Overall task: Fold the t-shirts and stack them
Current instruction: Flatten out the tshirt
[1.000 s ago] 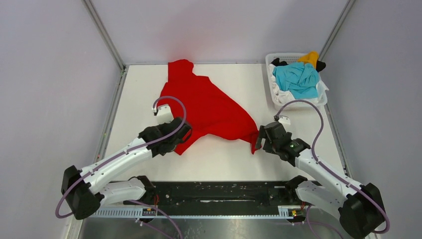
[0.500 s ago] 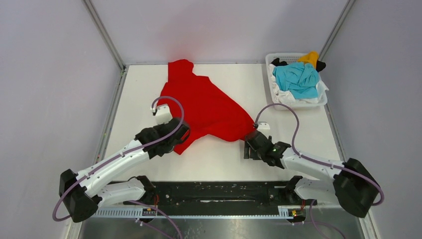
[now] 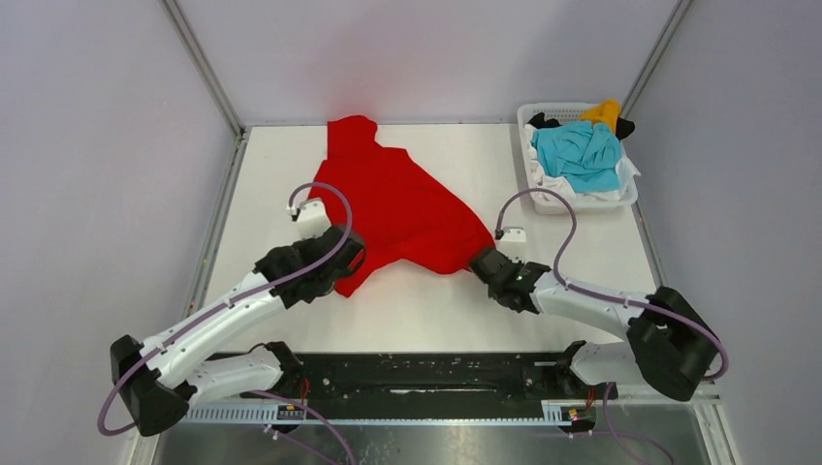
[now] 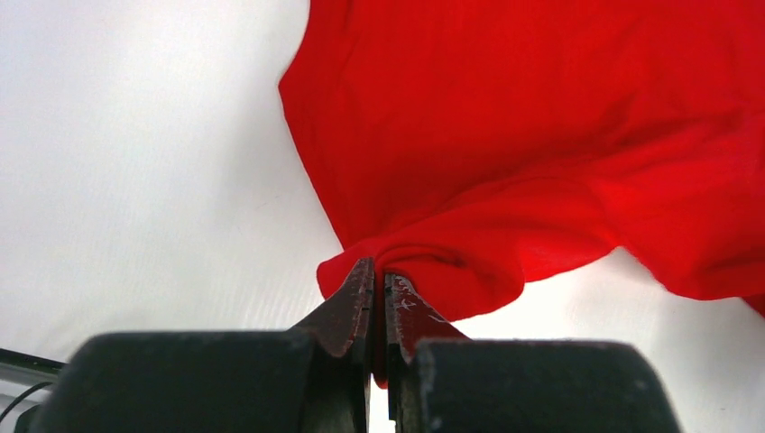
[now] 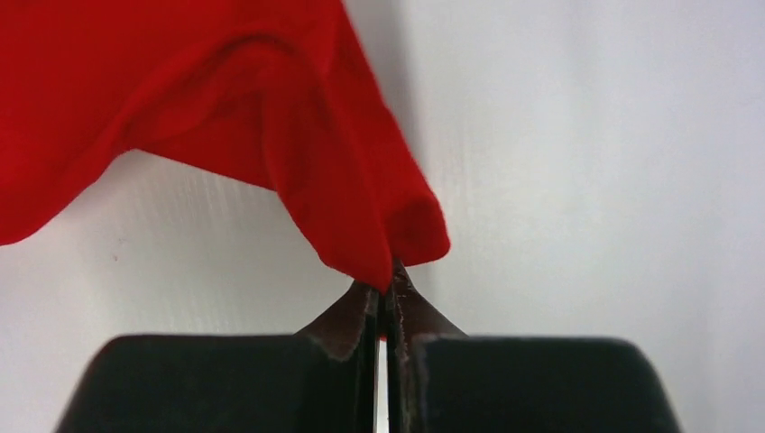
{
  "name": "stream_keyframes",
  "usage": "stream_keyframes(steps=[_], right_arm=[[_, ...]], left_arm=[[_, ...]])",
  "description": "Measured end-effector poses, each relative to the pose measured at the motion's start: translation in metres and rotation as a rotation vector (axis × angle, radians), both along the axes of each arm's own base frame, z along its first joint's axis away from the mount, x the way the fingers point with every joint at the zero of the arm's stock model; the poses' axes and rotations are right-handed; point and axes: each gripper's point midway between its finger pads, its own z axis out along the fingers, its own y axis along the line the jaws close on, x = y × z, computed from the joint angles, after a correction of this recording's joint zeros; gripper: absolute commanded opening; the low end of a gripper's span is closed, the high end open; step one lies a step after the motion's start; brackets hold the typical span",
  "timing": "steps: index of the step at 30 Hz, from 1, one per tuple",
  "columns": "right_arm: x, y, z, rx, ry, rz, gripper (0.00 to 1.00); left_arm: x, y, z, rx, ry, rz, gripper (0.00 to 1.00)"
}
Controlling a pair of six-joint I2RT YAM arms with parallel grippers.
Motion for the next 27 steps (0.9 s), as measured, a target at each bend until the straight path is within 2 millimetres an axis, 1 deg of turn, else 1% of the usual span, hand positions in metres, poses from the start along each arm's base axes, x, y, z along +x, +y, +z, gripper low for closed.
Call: stream_keyframes(steps=[1, 2, 4, 5, 7, 8, 9, 10, 12, 13, 14, 16, 18, 19, 21, 22, 23, 24, 25, 27], right_arm=[[0.001, -0.004, 0.006, -0.02, -0.009, -0.008, 0.0], [0.004, -0.008, 0.019, -0.037, -0.033, -0.017, 0.0], [0.01, -0.012, 0.044, -0.037, -0.09, -0.028, 0.0], [0.015, -0.013, 0.062, -0.03, -0.134, -0.029, 0.0], [0.024, -0.012, 0.107, 0.017, -0.24, -0.022, 0.0], [0.029, -0.012, 0.133, 0.049, -0.301, -0.015, 0.0], [0.032, -0.011, 0.16, 0.087, -0.362, -0.004, 0.0], [0.034, -0.011, 0.183, 0.118, -0.413, 0.003, 0.0], [0.033, -0.013, 0.239, 0.191, -0.531, 0.037, 0.0], [0.031, -0.014, 0.258, 0.219, -0.568, 0.059, 0.0], [0.027, -0.015, 0.286, 0.256, -0.621, 0.091, 0.0], [0.02, -0.016, 0.324, 0.309, -0.686, 0.142, 0.0], [0.007, -0.017, 0.366, 0.365, -0.746, 0.212, 0.0], [0.001, -0.018, 0.385, 0.39, -0.773, 0.244, 0.0], [-0.015, -0.019, 0.424, 0.445, -0.827, 0.32, 0.0], [-0.023, -0.02, 0.441, 0.471, -0.851, 0.355, 0.0], [-0.03, -0.021, 0.454, 0.494, -0.872, 0.382, 0.0], [-0.039, -0.023, 0.466, 0.515, -0.887, 0.416, 0.0], [-0.048, -0.025, 0.477, 0.537, -0.901, 0.449, 0.0], [-0.064, -0.027, 0.493, 0.575, -0.921, 0.508, 0.0]], left_arm=[[0.0, 0.001, 0.005, 0.001, -0.007, 0.004, 0.0], [0.002, 0.002, 0.015, -0.001, -0.021, 0.008, 0.0], [0.006, 0.004, 0.041, -0.02, -0.073, 0.017, 0.0], [0.009, 0.005, 0.06, -0.036, -0.114, 0.024, 0.0], [0.013, 0.008, 0.1, -0.08, -0.2, 0.031, 0.0], [0.014, 0.012, 0.127, -0.111, -0.257, 0.035, 0.0], [0.014, 0.015, 0.147, -0.135, -0.3, 0.038, 0.0], [0.012, 0.02, 0.174, -0.168, -0.356, 0.036, 0.0], [0.004, 0.029, 0.223, -0.235, -0.458, 0.017, 0.0], [-0.002, 0.034, 0.25, -0.275, -0.517, -0.006, 0.0], [-0.008, 0.038, 0.268, -0.304, -0.56, -0.027, 0.0], [-0.024, 0.045, 0.307, -0.367, -0.655, -0.096, 0.0], [-0.047, 0.056, 0.348, -0.431, -0.764, -0.181, 0.0], [-0.056, 0.059, 0.364, -0.456, -0.807, -0.214, 0.0], [-0.081, 0.067, 0.405, -0.516, -0.918, -0.306, 0.0], [-0.094, 0.07, 0.422, -0.541, -0.968, -0.354, 0.0], [-0.103, 0.072, 0.434, -0.556, -1.002, -0.386, 0.0], [-0.116, 0.074, 0.447, -0.576, -1.043, -0.436, 0.0], [-0.13, 0.076, 0.461, -0.594, -1.083, -0.489, 0.0], [-0.151, 0.079, 0.482, -0.62, -1.148, -0.568, 0.0]])
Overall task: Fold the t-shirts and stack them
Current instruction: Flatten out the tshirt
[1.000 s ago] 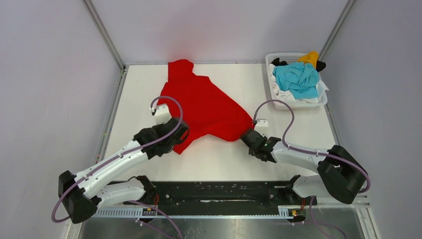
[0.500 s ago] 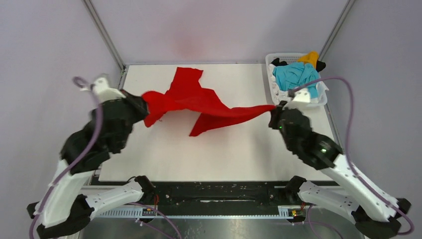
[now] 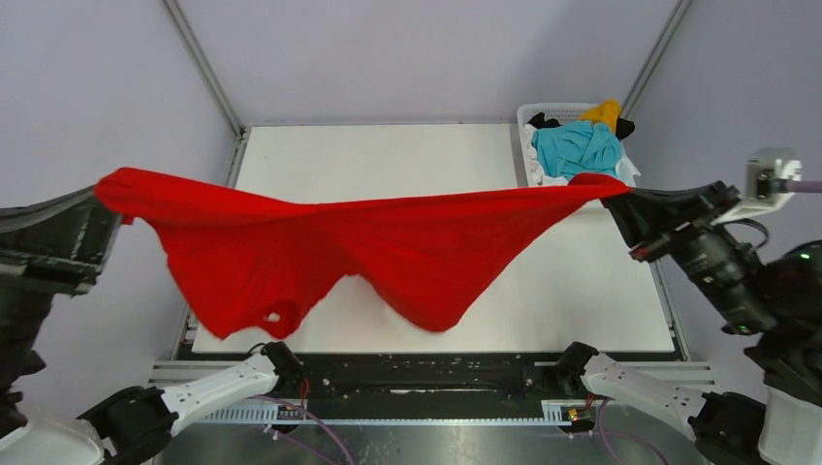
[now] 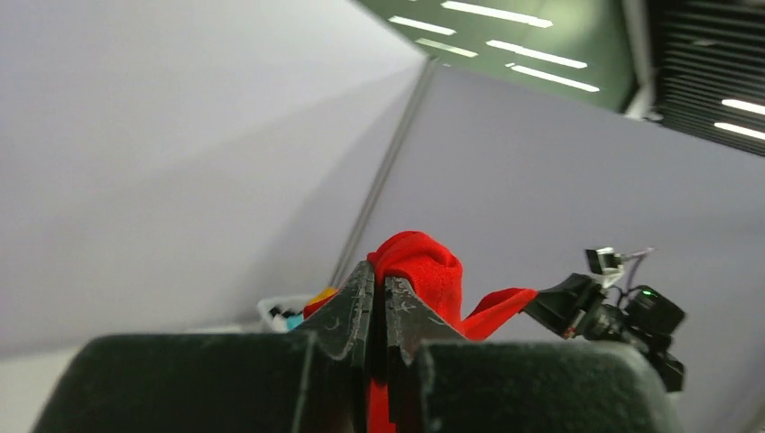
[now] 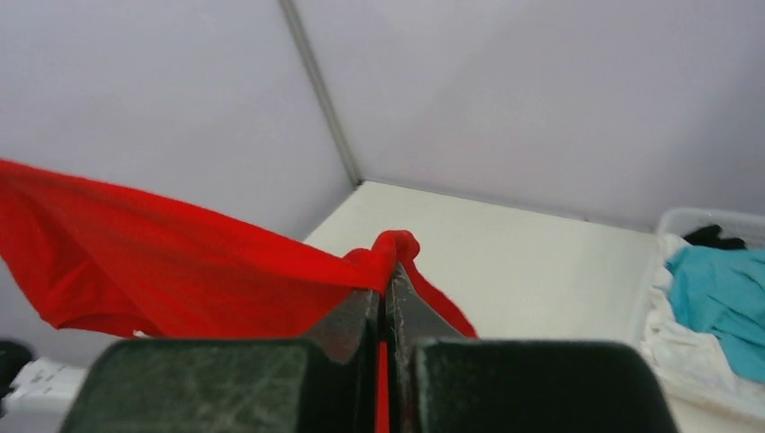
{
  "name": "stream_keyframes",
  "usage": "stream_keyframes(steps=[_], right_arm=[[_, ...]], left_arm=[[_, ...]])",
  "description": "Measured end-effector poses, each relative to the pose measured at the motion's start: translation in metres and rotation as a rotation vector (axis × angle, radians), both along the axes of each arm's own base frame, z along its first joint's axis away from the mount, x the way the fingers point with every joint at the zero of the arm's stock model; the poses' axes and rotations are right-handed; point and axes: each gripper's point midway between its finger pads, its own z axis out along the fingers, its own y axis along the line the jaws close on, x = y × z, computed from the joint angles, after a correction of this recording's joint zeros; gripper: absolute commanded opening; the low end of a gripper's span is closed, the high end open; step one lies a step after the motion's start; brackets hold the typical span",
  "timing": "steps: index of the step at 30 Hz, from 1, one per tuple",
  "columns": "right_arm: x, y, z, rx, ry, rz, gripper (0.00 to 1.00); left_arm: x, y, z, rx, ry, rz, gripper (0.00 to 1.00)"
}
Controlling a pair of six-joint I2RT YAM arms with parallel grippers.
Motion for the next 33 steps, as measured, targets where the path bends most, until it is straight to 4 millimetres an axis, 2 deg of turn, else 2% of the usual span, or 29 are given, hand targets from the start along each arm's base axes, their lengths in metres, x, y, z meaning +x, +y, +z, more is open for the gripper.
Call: stream_keyframes(steps=[3, 6, 9, 12, 14, 16, 18, 19, 22, 24, 26, 28, 29, 31, 33], right_arm=[[-0.024, 0.0, 0.018, 0.021, -0.043, 0.101, 0.0], [-0.044, 0.001, 0.027, 0.033, -0.071, 0.188, 0.0], [-0.057, 0.002, 0.032, 0.039, -0.089, 0.245, 0.0], [-0.059, 0.0, 0.034, 0.045, -0.096, 0.248, 0.0], [-0.054, -0.002, 0.032, 0.042, -0.087, 0.216, 0.0], [-0.04, -0.006, 0.025, 0.032, -0.065, 0.143, 0.0], [-0.018, -0.013, 0.011, 0.005, -0.028, 0.026, 0.0], [-0.007, -0.015, 0.003, -0.014, -0.008, -0.029, 0.0], [0.042, -0.02, -0.033, -0.122, 0.069, -0.264, 0.0], [0.078, -0.017, -0.068, -0.243, 0.125, -0.417, 0.01], [0.113, -0.006, -0.114, -0.383, 0.197, -0.511, 0.02], [0.145, 0.003, -0.164, -0.492, 0.278, -0.552, 0.02], [0.165, 0.006, -0.199, -0.544, 0.333, -0.567, 0.01], [0.186, 0.006, -0.255, -0.622, 0.425, -0.573, 0.0], [0.205, 0.006, -0.307, -0.687, 0.502, -0.571, 0.0]], left_arm=[[-0.029, 0.004, 0.026, -0.01, -0.111, -0.077, 0.0], [-0.047, 0.004, 0.04, -0.008, -0.179, -0.114, 0.0], [-0.058, -0.002, 0.05, 0.009, -0.23, -0.125, 0.0], [-0.056, -0.011, 0.052, 0.038, -0.245, -0.098, 0.0], [-0.043, -0.018, 0.048, 0.058, -0.226, -0.063, 0.0], [-0.019, -0.023, 0.041, 0.07, -0.181, -0.008, 0.0], [0.022, -0.027, 0.026, 0.087, -0.092, 0.095, 0.0], [0.05, -0.03, 0.016, 0.105, -0.033, 0.165, 0.0], [0.141, -0.048, -0.028, 0.193, 0.157, 0.367, 0.0], [0.212, -0.068, -0.079, 0.306, 0.306, 0.479, 0.0], [0.277, -0.087, -0.142, 0.431, 0.442, 0.535, 0.0], [0.339, -0.099, -0.229, 0.582, 0.598, 0.578, 0.0], [0.359, -0.102, -0.272, 0.655, 0.673, 0.584, 0.0], [0.389, -0.1, -0.357, 0.798, 0.824, 0.581, 0.0], [0.407, -0.095, -0.42, 0.898, 0.937, 0.568, 0.0]])
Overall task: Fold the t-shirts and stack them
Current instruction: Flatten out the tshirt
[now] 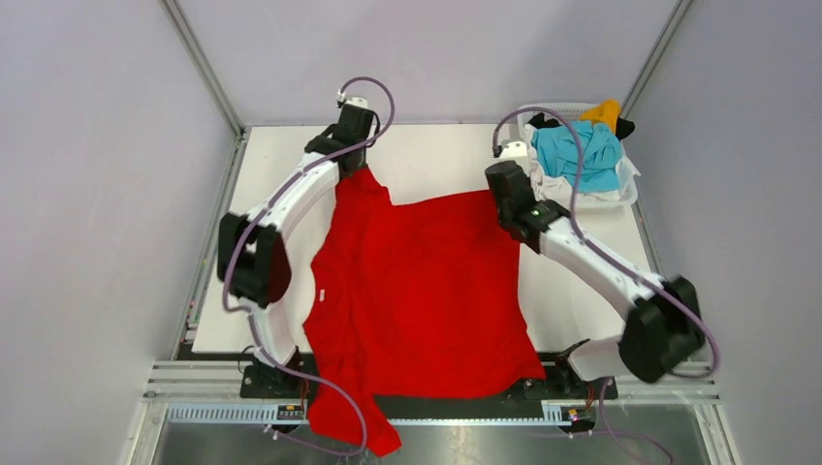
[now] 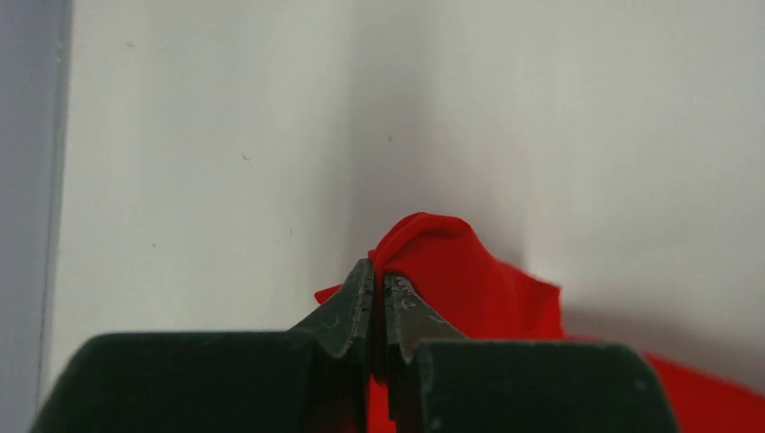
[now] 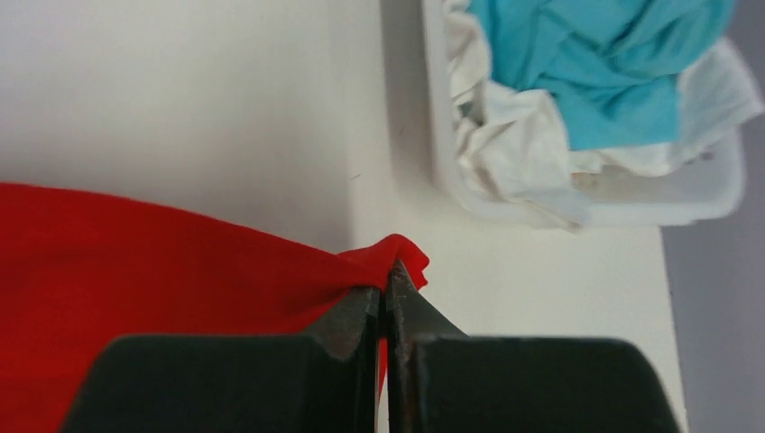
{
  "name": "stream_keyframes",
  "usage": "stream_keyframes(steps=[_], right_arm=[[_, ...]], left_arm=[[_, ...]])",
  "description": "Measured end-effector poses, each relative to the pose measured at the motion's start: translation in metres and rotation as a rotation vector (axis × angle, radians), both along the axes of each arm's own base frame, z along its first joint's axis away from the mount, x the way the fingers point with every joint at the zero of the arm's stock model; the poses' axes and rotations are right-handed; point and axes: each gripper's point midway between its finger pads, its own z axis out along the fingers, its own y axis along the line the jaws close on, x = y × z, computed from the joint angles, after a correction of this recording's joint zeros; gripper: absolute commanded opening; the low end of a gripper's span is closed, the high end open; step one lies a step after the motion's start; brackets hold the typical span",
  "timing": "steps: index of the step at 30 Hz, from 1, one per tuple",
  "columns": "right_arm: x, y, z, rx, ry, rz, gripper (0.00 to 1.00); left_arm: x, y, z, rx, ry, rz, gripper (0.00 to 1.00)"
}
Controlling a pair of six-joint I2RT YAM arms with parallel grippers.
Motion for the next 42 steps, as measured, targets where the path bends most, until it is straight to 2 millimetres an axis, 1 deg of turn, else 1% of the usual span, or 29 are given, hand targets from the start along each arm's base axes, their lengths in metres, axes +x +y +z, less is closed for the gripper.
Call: stream_keyframes(steps=[1, 2, 3, 5, 7, 9, 10, 12, 14, 15, 16, 17, 18, 19, 20, 21, 22, 23, 26, 28, 30, 32, 34, 36, 37, 38, 39, 41, 42], right_arm=[[0.008, 0.001, -0.021, -0.017, 0.035, -0.004, 0.0], [0.015, 0.003, -0.039, -0.03, 0.067, -0.002, 0.0], [0.021, 0.005, -0.049, -0.036, 0.08, -0.001, 0.0], [0.037, 0.012, -0.066, -0.043, 0.095, -0.005, 0.0], [0.05, 0.016, -0.076, -0.047, 0.098, -0.009, 0.0], [0.062, 0.019, -0.08, -0.046, 0.093, -0.018, 0.03], [0.068, 0.019, -0.079, -0.042, 0.086, -0.024, 0.04], [0.077, 0.018, -0.076, -0.038, 0.068, -0.036, 0.08], [0.087, 0.017, -0.069, -0.033, 0.046, -0.048, 0.11], [0.093, 0.015, -0.066, -0.031, 0.036, -0.054, 0.13], [0.098, 0.014, -0.064, -0.029, 0.029, -0.06, 0.16], [0.104, 0.012, -0.062, -0.032, 0.025, -0.069, 0.19], [0.114, 0.01, -0.059, -0.033, 0.016, -0.08, 0.27], [0.121, 0.009, -0.058, -0.036, 0.013, -0.087, 0.47], [0.128, 0.006, -0.056, -0.04, 0.012, -0.098, 0.66], [0.136, 0.004, -0.054, -0.046, 0.011, -0.11, 0.9], [0.143, 0.002, -0.05, -0.054, 0.009, -0.119, 0.98], [0.146, 0.001, -0.048, -0.063, 0.012, -0.121, 0.99], [0.145, -0.005, -0.041, -0.084, 0.028, -0.125, 1.0], [0.138, -0.005, -0.039, -0.077, 0.049, -0.115, 1.0], [0.126, -0.002, -0.039, -0.039, 0.075, -0.097, 1.0], [0.11, 0.003, -0.038, 0.026, 0.1, -0.077, 0.99], [0.087, 0.013, -0.037, 0.135, 0.128, -0.04, 0.99], [0.064, 0.024, -0.041, 0.246, 0.156, -0.002, 0.99], [0.05, 0.031, -0.047, 0.31, 0.178, 0.018, 0.99], [0.04, 0.036, -0.054, 0.357, 0.2, 0.032, 0.99], [0.027, 0.043, -0.066, 0.412, 0.236, 0.048, 0.99], [0.003, 0.055, -0.097, 0.498, 0.329, 0.066, 1.0], [-0.008, 0.059, -0.112, 0.523, 0.381, 0.067, 0.99]], left_arm=[[0.007, 0.004, -0.026, 0.023, 0.054, 0.002, 0.0], [0.01, 0.007, -0.041, 0.035, 0.086, 0.002, 0.0], [0.014, 0.01, -0.056, 0.048, 0.115, 0.001, 0.0], [0.02, 0.016, -0.071, 0.064, 0.146, 0.0, 0.01], [0.029, 0.02, -0.074, 0.073, 0.148, 0.0, 0.05], [0.04, 0.022, -0.07, 0.074, 0.126, 0.001, 0.1], [0.045, 0.022, -0.068, 0.073, 0.114, 0.0, 0.14], [0.054, 0.023, -0.062, 0.074, 0.092, -0.001, 0.28], [0.062, 0.023, -0.058, 0.078, 0.073, -0.006, 0.35], [0.068, 0.022, -0.055, 0.079, 0.061, -0.006, 0.42], [0.075, 0.021, -0.052, 0.079, 0.046, -0.004, 0.57], [0.082, 0.02, -0.051, 0.084, 0.033, -0.002, 0.68], [0.093, 0.018, -0.048, 0.086, 0.014, 0.004, 0.9], [0.102, 0.017, -0.047, 0.092, 0.001, 0.004, 0.98], [0.115, 0.014, -0.044, 0.09, -0.011, 0.014, 0.99], [0.127, 0.011, -0.042, 0.087, -0.028, 0.02, 0.99], [0.135, 0.009, -0.042, 0.083, -0.038, 0.026, 0.99], [0.138, 0.008, -0.043, 0.078, -0.04, 0.034, 0.99], [0.127, 0.012, -0.051, 0.084, 0.006, 0.044, 0.99], [0.109, 0.017, -0.057, 0.083, 0.048, 0.055, 0.99], [0.083, 0.023, -0.055, 0.068, 0.094, 0.078, 0.99], [0.055, 0.028, -0.046, 0.026, 0.112, 0.106, 0.99], [0.017, 0.032, -0.035, -0.048, 0.119, 0.131, 0.99], [-0.026, 0.035, -0.027, -0.133, 0.118, 0.144, 0.99], [-0.042, 0.035, -0.027, -0.17, 0.119, 0.144, 0.99], [-0.062, 0.035, -0.031, -0.218, 0.121, 0.142, 0.99], [-0.077, 0.033, -0.036, -0.251, 0.136, 0.137, 0.99], [-0.104, 0.031, -0.06, -0.309, 0.173, 0.134, 0.99], [-0.117, 0.031, -0.08, -0.325, 0.208, 0.142, 0.99]])
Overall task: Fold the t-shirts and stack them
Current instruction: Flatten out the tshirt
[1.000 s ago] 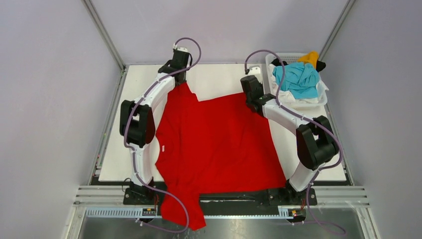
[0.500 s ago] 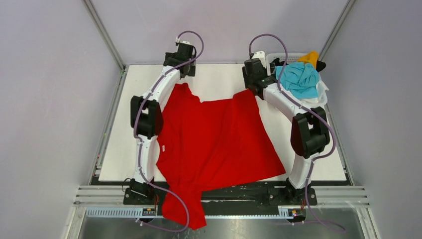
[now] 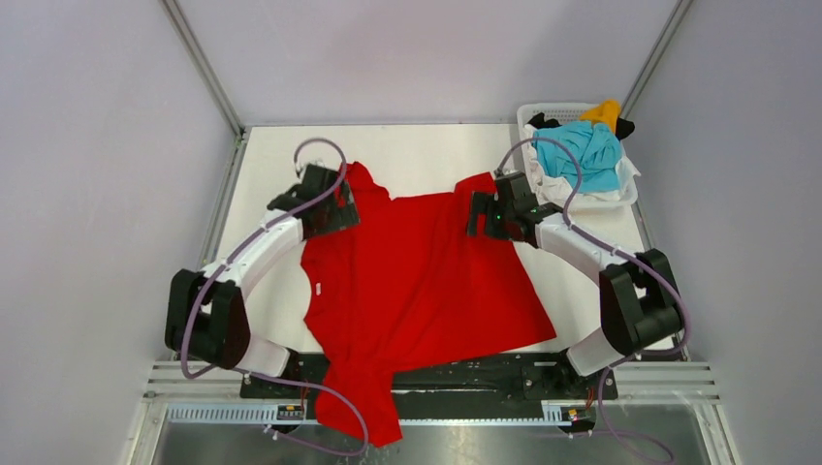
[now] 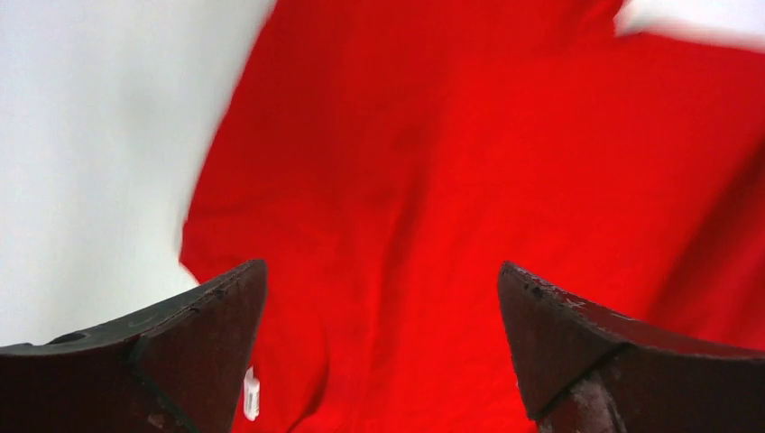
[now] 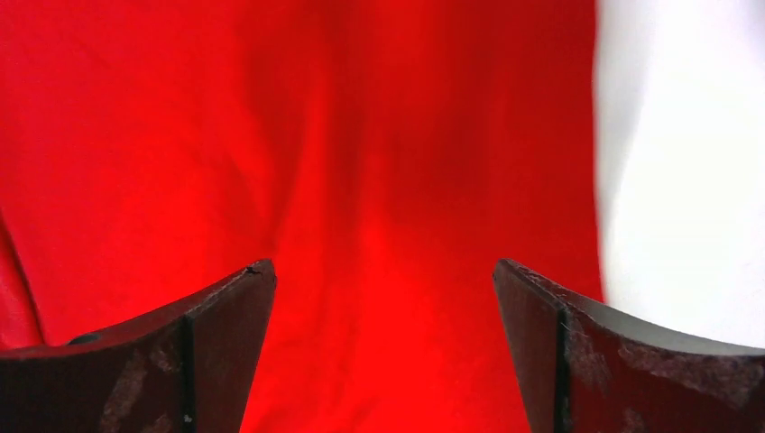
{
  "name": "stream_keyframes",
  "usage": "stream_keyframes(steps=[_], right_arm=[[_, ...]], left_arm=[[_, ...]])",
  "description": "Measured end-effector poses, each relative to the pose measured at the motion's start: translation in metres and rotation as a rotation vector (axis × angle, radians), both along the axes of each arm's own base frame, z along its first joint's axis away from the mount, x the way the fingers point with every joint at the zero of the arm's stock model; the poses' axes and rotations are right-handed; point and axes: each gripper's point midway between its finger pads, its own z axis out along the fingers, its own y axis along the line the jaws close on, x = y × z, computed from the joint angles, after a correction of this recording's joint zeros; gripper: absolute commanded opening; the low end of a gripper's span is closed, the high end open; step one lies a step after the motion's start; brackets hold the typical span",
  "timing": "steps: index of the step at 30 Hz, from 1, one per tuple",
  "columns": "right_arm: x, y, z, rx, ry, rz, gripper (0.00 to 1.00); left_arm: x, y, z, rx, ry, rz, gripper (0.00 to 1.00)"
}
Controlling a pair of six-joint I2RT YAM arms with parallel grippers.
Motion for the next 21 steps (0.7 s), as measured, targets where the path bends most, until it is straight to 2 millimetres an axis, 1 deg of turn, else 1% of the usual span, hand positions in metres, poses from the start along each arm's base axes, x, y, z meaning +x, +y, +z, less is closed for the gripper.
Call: stream_keyframes(steps=[2, 4, 5, 7, 10, 12, 13, 15, 18, 21], right_arm=[[-0.019, 0.004, -0.028, 0.03, 0.101, 0.007, 0.99], [-0.029, 0.006, -0.046, 0.041, 0.165, 0.005, 1.0], [-0.033, 0.008, -0.052, 0.048, 0.19, 0.005, 1.0], [-0.036, 0.008, -0.058, 0.053, 0.208, 0.0, 0.99], [-0.038, 0.006, -0.061, 0.05, 0.211, -0.014, 1.0], [-0.039, 0.001, -0.066, 0.027, 0.216, -0.037, 1.0], [-0.041, -0.003, -0.069, 0.012, 0.219, -0.051, 0.99], [-0.044, -0.011, -0.075, -0.017, 0.225, -0.08, 0.99], [-0.042, -0.016, -0.076, -0.036, 0.214, -0.113, 1.0], [-0.041, -0.02, -0.076, -0.046, 0.209, -0.142, 1.0]], left_arm=[[-0.024, 0.004, -0.037, 0.001, 0.09, 0.014, 0.99], [-0.047, 0.01, -0.069, 0.016, 0.181, 0.032, 0.99], [-0.057, 0.014, -0.083, 0.022, 0.219, 0.043, 0.99], [-0.062, 0.016, -0.094, 0.019, 0.243, 0.058, 0.99], [-0.053, 0.015, -0.105, -0.006, 0.239, 0.084, 0.99], [-0.046, 0.017, -0.117, -0.015, 0.251, 0.105, 0.99], [-0.044, 0.022, -0.121, -0.006, 0.266, 0.124, 0.99], [-0.033, 0.028, -0.12, -0.008, 0.257, 0.159, 0.99], [-0.019, 0.038, -0.12, 0.009, 0.264, 0.203, 0.99], [0.001, 0.05, -0.117, 0.029, 0.27, 0.246, 0.99]])
